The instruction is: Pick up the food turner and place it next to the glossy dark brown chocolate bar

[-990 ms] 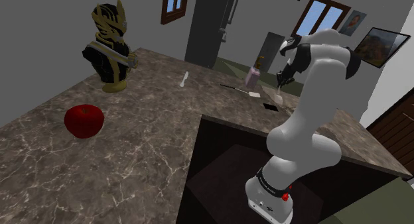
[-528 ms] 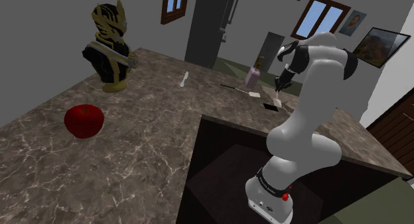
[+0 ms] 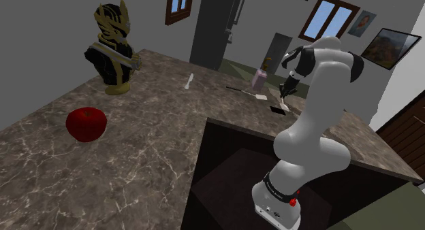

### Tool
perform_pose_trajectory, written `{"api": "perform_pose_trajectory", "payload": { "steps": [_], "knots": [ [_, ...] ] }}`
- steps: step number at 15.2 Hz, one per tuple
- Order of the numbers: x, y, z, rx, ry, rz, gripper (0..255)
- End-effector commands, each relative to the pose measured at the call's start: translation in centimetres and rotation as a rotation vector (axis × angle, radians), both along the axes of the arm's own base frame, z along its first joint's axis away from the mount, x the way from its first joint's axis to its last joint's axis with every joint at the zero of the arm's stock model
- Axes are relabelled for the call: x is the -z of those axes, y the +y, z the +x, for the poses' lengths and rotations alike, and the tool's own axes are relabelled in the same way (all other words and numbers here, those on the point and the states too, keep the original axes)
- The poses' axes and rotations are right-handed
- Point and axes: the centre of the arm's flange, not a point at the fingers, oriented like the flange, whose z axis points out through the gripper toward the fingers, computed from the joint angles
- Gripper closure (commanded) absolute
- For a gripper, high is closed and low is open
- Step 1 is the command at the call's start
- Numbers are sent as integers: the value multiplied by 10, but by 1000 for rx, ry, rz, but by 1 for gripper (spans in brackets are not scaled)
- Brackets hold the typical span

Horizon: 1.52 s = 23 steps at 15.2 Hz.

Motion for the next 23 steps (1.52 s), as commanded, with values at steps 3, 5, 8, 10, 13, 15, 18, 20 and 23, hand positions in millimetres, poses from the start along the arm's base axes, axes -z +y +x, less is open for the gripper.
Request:
{"api": "perform_pose_trajectory", "payload": {
  "steps": [3,5,8,10,13,15,18,20,23],
  "knots": [
    [2,0,0,0,0,0,255],
    [2,0,0,0,0,0,255],
    [2,0,0,0,0,0,0],
    [2,0,0,0,0,0,0],
    [-25,1,-1,0,0,0,0],
    [-48,3,-2,0,0,0,0],
    [-48,3,-2,0,0,0,0],
    [-48,3,-2,0,0,0,0],
    [-48,3,-2,0,0,0,0]
  ]
}}
